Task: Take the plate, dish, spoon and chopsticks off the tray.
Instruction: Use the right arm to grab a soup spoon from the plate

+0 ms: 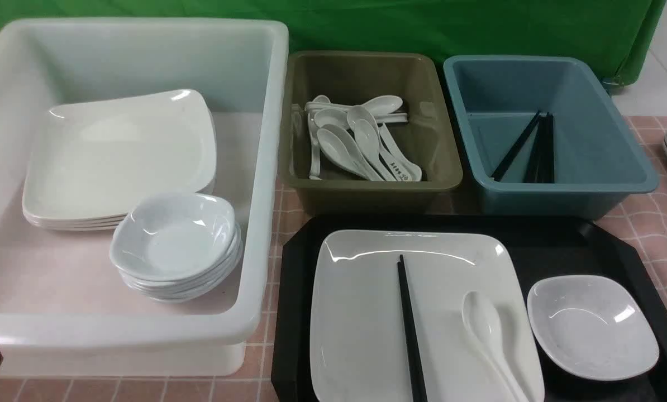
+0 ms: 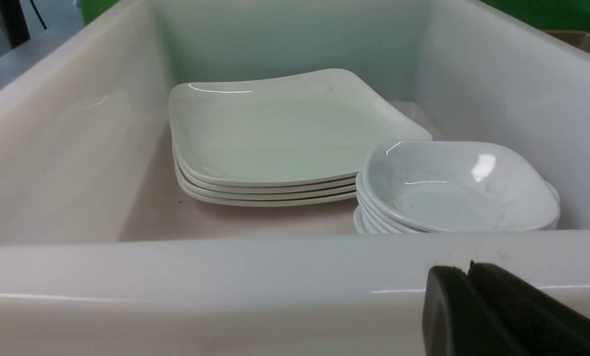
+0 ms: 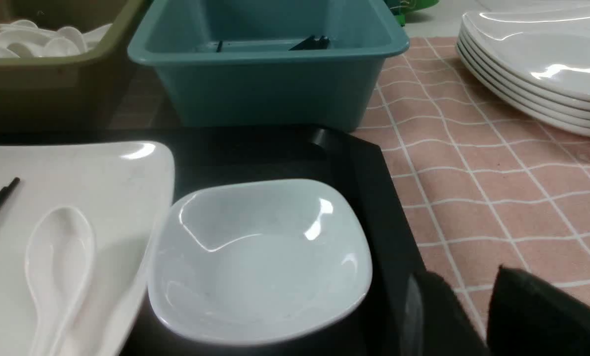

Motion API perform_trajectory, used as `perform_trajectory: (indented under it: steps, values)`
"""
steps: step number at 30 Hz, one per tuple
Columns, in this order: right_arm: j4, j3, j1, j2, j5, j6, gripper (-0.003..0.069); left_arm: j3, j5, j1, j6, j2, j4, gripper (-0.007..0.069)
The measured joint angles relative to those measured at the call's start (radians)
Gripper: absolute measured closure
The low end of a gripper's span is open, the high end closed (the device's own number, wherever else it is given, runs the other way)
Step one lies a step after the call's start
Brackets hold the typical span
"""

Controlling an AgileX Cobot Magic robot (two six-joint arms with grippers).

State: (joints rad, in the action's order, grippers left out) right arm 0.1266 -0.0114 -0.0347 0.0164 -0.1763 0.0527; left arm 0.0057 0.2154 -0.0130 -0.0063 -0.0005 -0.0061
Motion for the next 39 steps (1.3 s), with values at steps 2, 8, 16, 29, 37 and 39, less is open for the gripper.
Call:
perform_trajectory:
  steps: [2, 8, 16, 29, 37, 39]
  values:
    - [0.0, 0.0, 0.0, 0.0, 0.0, 0.0, 0.0418, 0.0, 0.0, 0.0, 0.0, 0.0, 0.0, 0.0603]
    - [0.0, 0.0, 0.0, 0.0, 0.0, 0.0, 0.0418, 0.0, 0.0, 0.0, 0.0, 0.0, 0.0, 0.0603]
    - [0.0, 0.0, 0.0, 0.0, 0.0, 0.0, 0.0418, 0.0, 0.0, 0.0, 0.0, 0.0, 0.0, 0.0603]
    - [0.001, 0.0, 0.008, 0.0, 0.0, 0.0, 0.0418, 0.0, 0.0, 0.0, 0.0, 0.0, 0.0, 0.0603]
    - [0.001, 0.0, 0.031, 0.0, 0.0, 0.0, 0.0418, 0.0, 0.0, 0.0, 0.0, 0.0, 0.0, 0.0603]
    - [0.001, 0.0, 0.031, 0.0, 0.0, 0.0, 0.0418, 0.0, 0.0, 0.0, 0.0, 0.0, 0.0, 0.0603]
